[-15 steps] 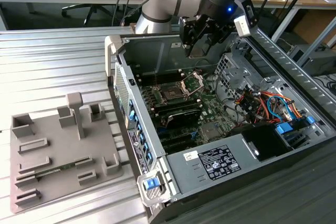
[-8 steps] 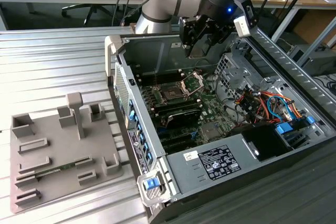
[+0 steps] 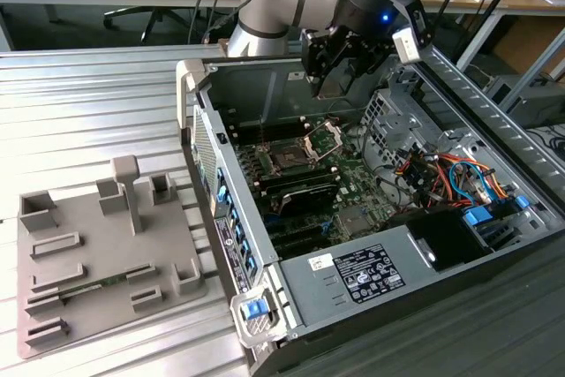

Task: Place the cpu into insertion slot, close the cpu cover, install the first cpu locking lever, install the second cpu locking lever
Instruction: 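Place the cpu into insertion slot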

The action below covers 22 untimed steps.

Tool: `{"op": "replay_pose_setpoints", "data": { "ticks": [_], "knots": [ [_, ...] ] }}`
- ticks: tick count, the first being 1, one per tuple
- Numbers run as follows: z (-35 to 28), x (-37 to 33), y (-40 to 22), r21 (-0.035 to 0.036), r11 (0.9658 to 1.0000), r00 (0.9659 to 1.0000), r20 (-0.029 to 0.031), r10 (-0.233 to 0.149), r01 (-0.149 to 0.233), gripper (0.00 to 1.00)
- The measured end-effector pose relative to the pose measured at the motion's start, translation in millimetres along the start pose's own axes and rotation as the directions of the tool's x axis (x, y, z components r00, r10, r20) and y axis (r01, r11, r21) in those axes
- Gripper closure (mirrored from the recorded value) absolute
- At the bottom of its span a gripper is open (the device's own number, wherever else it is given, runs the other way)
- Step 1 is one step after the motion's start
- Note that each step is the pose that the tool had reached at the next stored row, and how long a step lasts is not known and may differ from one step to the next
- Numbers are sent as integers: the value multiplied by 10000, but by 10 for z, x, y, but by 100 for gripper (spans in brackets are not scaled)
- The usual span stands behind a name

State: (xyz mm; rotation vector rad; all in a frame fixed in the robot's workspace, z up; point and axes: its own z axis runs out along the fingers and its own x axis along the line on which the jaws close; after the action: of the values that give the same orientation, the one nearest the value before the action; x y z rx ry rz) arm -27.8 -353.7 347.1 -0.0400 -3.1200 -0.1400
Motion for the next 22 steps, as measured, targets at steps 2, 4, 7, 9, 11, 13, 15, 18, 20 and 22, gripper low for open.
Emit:
{"op": "replay_pose_setpoints", "data": {
  "ticks": [2, 4, 7, 9, 11, 13, 15, 18, 20, 22],
  "knots": [
    [4, 0, 0, 0, 10000, 10000, 0, -1, 1, 45],
    [7, 0, -1, -1, 10000, 10000, 0, 0, 0, 45],
    [12, 0, -1, -1, 10000, 10000, 0, -1, 1, 45],
    [16, 0, -1, -1, 10000, 10000, 0, -1, 1, 45],
    [22, -1, -2, 0, 10000, 10000, 0, 0, 0, 45],
    [30, -1, -3, 0, 10000, 10000, 0, 0, 0, 45],
    [33, -1, -3, 0, 10000, 10000, 0, 0, 0, 45],
    [41, -1, -4, -1, 10000, 10000, 0, 0, 0, 45],
    [48, -1, -4, -1, 10000, 10000, 0, -1, 1, 45],
    [57, -1, -5, 0, 10000, 10000, 0, 0, 0, 45]
  ]
}}
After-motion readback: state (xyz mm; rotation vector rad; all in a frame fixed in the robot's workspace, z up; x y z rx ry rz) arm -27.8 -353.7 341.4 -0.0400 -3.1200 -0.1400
